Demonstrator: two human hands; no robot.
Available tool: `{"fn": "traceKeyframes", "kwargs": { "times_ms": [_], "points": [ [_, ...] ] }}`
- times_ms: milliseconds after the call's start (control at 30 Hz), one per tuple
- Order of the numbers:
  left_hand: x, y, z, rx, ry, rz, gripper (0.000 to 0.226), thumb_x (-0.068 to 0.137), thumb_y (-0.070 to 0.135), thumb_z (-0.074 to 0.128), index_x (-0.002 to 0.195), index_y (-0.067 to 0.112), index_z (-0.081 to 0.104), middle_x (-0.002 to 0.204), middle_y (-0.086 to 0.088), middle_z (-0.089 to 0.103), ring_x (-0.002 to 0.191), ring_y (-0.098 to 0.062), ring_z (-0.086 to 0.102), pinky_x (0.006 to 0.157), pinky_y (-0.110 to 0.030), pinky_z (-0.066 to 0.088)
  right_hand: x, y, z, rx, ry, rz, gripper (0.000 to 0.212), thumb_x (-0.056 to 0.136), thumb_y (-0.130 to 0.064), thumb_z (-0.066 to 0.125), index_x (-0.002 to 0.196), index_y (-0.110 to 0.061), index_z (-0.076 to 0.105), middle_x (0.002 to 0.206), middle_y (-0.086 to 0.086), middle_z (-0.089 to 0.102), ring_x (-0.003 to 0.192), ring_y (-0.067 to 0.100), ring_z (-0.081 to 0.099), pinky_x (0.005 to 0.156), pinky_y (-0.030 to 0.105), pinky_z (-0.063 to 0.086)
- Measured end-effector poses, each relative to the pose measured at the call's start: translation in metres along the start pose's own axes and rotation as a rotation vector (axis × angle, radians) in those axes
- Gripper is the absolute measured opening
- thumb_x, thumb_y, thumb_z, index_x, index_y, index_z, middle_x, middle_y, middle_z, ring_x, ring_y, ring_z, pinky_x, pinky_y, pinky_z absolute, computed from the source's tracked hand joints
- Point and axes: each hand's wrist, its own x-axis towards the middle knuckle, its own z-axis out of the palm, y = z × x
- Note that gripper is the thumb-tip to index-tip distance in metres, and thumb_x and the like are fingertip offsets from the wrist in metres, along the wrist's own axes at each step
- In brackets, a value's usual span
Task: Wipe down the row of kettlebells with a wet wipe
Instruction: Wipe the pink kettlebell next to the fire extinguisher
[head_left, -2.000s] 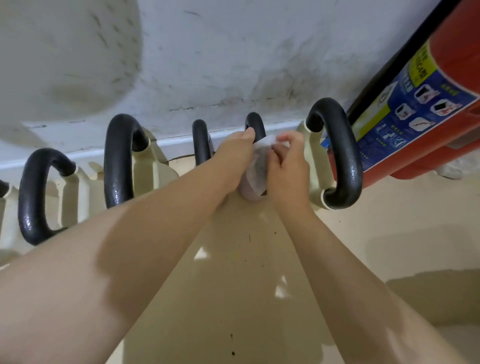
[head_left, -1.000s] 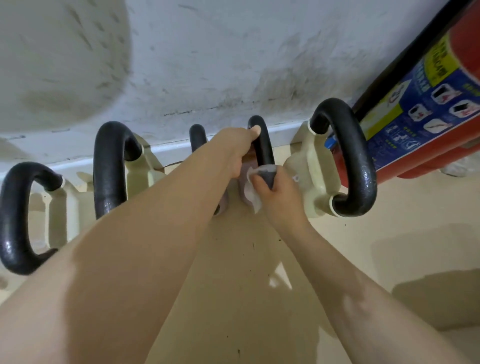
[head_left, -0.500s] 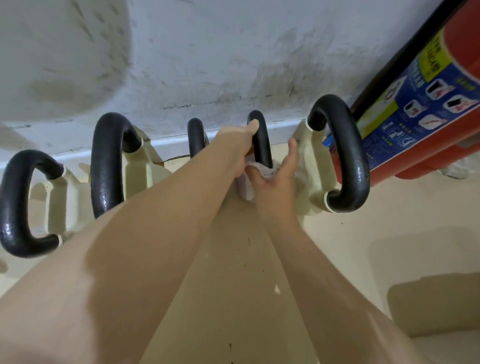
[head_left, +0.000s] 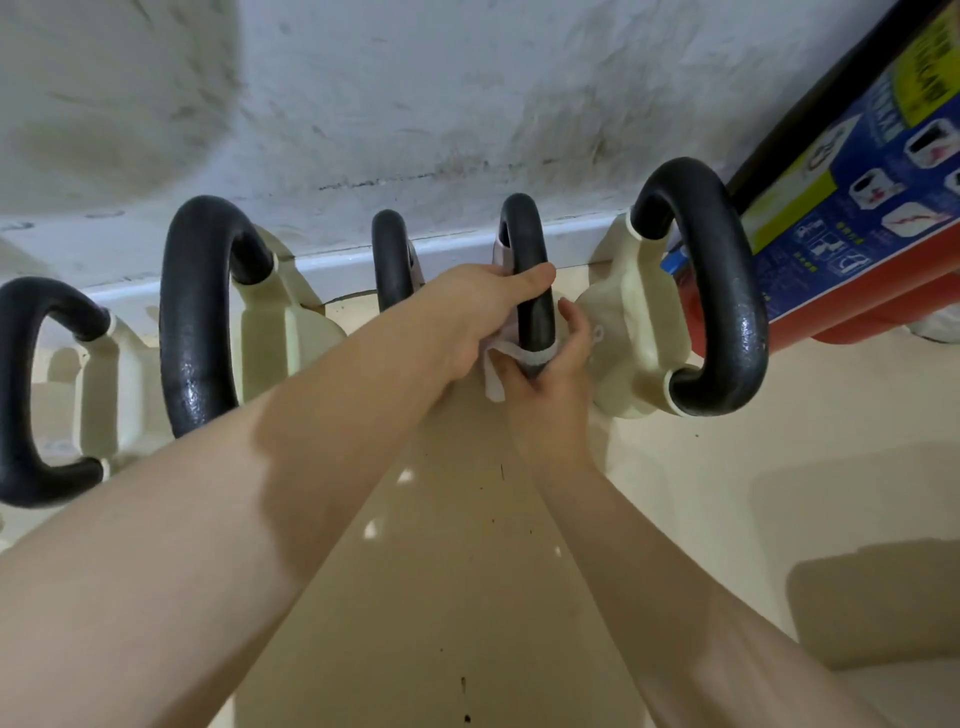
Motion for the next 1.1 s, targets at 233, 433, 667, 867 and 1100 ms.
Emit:
{"fn": "traceKeyframes", "kwargs": {
  "times_ms": [233, 433, 667, 867, 1100],
  "points": [
    [0.005, -0.005, 0.003, -0.136, -0.002, -0.083, 0.025, 0.082, 0.034, 0.067, 0.096, 0.014, 0.067, 0.087, -0.002, 0.067, 0.085, -0.019, 0.060, 0.093, -0.036, 0.046, 0.001, -0.007, -0.005, -0.260, -0.016, -0.094, 0.033, 0.095, -0.031, 0.044, 0.125, -0.020, 0.046, 0.105, -0.008, 0.061, 0.097, 0.014, 0.060, 0.085, 0.037, 0.049],
    [0.001, -0.002, -0.001, -0.605, 0.230, -0.026, 0.047, 0.091, 0.046, 0.049, 0.124, 0.014, 0.054, 0.113, -0.005, 0.064, 0.097, -0.013, 0.063, 0.065, -0.022, 0.054, 0.045, -0.028, -0.002, -0.597, -0.182, -0.255, 0.057, 0.099, -0.019, 0.036, 0.149, -0.020, 0.007, 0.159, -0.005, 0.001, 0.146, 0.011, 0.000, 0.118, 0.030, -0.002],
    [-0.002, 0.008, -0.009, -0.567, 0.274, 0.042, 0.052, 0.093, 0.052, 0.038, 0.116, 0.010, 0.056, 0.106, -0.002, 0.060, 0.070, -0.007, 0.058, 0.050, -0.021, 0.045, 0.069, -0.036, -0.029, -0.946, -0.507, -0.654, 0.043, 0.092, -0.035, 0.036, 0.121, -0.013, 0.059, 0.143, 0.004, 0.046, 0.145, 0.025, 0.015, 0.116, 0.036, 0.007],
    [-0.004, -0.014, -0.014, -0.563, 0.200, -0.111, 0.039, 0.081, 0.033, 0.056, 0.110, 0.008, 0.062, 0.100, -0.010, 0.068, 0.087, -0.024, 0.065, 0.066, -0.036, 0.055, 0.076, -0.049, -0.019, -0.888, -0.554, -0.553, 0.038, 0.099, -0.027, 0.034, 0.117, -0.012, 0.063, 0.140, 0.001, 0.047, 0.144, 0.019, 0.011, 0.114, 0.027, 0.003],
    [-0.002, 0.009, 0.007, 0.177, 0.127, -0.002, 0.026, 0.093, 0.010, 0.042, 0.069, 0.017, 0.048, 0.075, 0.001, 0.048, 0.085, -0.023, 0.053, 0.075, -0.035, 0.050, 0.111, -0.063, -0.010, -0.887, -0.567, -0.381, 0.034, 0.098, -0.023, 0.040, 0.116, -0.001, 0.057, 0.131, 0.014, 0.048, 0.127, 0.026, 0.037, 0.106, 0.029, 0.020]
  ]
}}
